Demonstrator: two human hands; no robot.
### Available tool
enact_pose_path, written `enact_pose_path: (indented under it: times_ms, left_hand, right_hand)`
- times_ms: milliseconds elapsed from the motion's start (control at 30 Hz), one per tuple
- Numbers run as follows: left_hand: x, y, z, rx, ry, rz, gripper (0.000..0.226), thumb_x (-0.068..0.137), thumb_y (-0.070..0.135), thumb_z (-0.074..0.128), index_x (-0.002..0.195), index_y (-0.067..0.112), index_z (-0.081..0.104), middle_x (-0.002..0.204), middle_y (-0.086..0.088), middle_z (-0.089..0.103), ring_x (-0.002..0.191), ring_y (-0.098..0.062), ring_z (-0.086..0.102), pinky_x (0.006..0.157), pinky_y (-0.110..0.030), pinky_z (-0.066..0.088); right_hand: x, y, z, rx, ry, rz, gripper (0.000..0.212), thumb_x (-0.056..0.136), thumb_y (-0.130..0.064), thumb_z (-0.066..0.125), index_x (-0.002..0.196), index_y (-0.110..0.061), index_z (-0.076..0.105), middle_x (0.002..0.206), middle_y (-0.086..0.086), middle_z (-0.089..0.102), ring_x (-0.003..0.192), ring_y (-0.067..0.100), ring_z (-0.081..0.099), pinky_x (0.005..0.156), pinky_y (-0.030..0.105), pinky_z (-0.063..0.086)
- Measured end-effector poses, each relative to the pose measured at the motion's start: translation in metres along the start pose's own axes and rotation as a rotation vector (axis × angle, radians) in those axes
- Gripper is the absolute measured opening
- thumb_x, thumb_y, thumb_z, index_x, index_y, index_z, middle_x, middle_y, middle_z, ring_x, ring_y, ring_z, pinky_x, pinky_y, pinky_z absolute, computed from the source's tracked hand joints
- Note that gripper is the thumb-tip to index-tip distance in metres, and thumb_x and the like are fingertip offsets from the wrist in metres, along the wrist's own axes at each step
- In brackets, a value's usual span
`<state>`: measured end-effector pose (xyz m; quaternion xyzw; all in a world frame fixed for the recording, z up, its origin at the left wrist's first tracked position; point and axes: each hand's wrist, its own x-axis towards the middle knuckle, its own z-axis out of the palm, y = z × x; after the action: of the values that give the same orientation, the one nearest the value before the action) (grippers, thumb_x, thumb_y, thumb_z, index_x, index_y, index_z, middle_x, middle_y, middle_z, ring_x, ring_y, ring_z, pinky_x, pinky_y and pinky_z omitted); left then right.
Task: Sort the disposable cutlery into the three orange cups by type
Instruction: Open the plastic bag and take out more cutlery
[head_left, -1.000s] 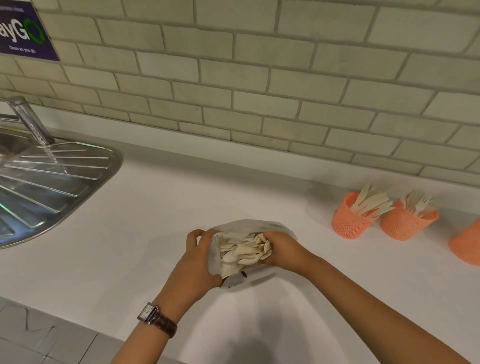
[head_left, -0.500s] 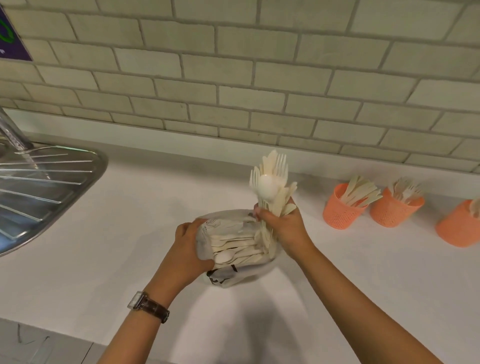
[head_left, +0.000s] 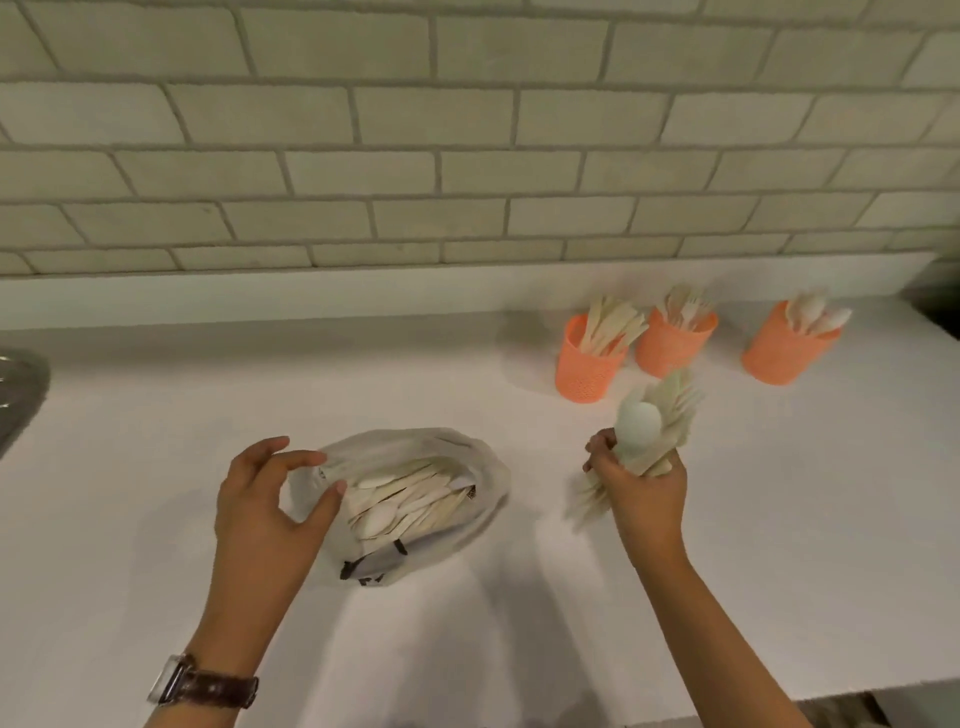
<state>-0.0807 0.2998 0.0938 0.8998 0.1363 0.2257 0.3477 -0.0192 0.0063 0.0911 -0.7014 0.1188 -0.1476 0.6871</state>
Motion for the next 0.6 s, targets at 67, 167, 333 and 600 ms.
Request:
enact_pose_path:
  times_ms: [67,167,333,600]
  left_hand:
    - [0.001,0.007,0.000,-0.057,0.003,0.032,0.026,0.074,0.012,0.075,0.095,0.023,0.064,0.123,-0.002,0.050,0.114,-0.011,0.045,0.097,-0.030,0.034]
    - [0.004,0.016,0.002,-0.089,-0.006,0.081,0.026,0.076,0.008,0.072,0.094,0.025,0.063,0.120,-0.001,0.052,0.108,-0.001,0.042,0.097,-0.023,0.033]
    - [0.008,0.022,0.006,-0.087,-0.034,0.135,0.024,0.078,0.004,0.069,0.092,0.024,0.063,0.115,0.005,0.052,0.101,0.012,0.041,0.089,0.006,0.025]
    - [0.011,0.033,0.012,-0.152,-0.041,0.169,0.023,0.080,0.000,0.064,0.088,0.022,0.064,0.105,0.013,0.053,0.103,0.019,0.042,0.088,0.006,0.027]
  right_hand:
    - [-0.004,0.015,-0.005,-0.024,0.023,0.025,0.018,0.077,-0.003,0.071,0.088,-0.015,0.063,0.078,-0.002,0.066,0.063,0.000,0.063,0.057,0.009,0.050]
    - [-0.012,0.050,-0.007,-0.099,0.007,0.110,0.032,0.076,-0.002,0.072,0.083,-0.030,0.058,0.079,-0.005,0.064,0.070,0.009,0.061,0.062,0.014,0.051]
    - [-0.013,0.072,-0.006,-0.071,0.100,0.181,0.021,0.078,-0.006,0.070,0.082,-0.025,0.061,0.074,0.001,0.064,0.070,0.017,0.060,0.063,0.025,0.051]
    - [-0.018,0.080,-0.010,-0.144,0.053,0.180,0.037,0.080,-0.001,0.065,0.085,-0.036,0.057,0.077,-0.010,0.064,0.063,-0.004,0.058,0.058,0.012,0.047]
